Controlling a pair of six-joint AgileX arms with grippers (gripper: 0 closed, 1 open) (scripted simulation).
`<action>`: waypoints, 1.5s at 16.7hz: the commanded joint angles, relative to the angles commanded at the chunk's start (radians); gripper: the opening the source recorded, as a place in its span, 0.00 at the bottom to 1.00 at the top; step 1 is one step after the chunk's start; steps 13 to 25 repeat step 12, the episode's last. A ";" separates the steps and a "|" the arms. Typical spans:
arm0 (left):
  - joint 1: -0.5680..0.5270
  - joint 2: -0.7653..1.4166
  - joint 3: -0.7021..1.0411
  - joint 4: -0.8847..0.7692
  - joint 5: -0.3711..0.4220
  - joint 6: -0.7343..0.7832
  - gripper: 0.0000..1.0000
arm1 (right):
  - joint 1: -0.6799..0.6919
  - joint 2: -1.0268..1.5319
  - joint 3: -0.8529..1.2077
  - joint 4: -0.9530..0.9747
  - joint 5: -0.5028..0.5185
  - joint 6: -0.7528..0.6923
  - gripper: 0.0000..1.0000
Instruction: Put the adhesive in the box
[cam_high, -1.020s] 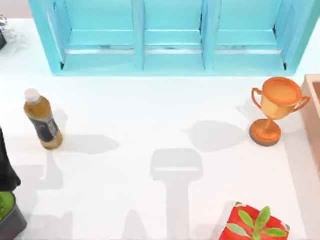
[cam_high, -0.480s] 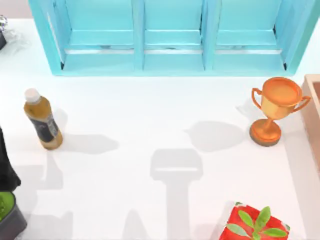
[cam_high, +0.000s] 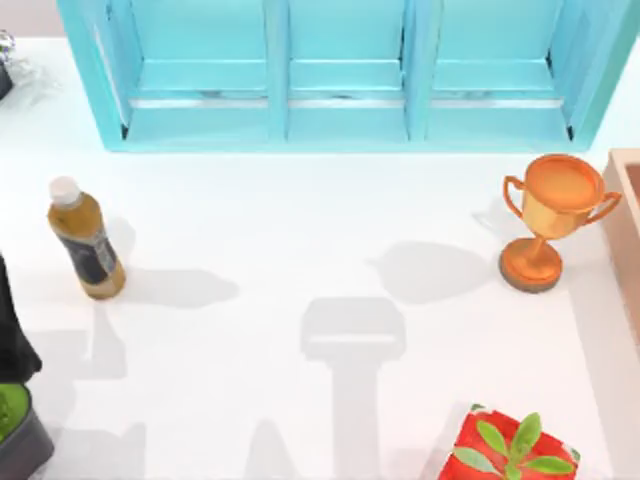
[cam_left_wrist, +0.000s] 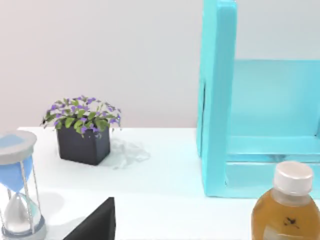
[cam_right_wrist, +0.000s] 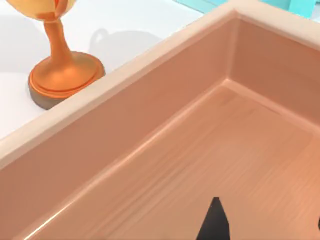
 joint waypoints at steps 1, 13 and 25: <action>0.000 0.000 0.000 0.000 0.000 0.000 1.00 | 0.000 0.000 0.000 0.000 0.000 0.000 0.60; 0.000 0.000 0.000 0.000 0.000 0.000 1.00 | 0.000 0.000 0.000 0.000 0.000 0.000 1.00; 0.000 0.000 0.000 0.000 0.000 0.000 1.00 | 0.000 0.000 0.000 0.000 0.000 0.000 1.00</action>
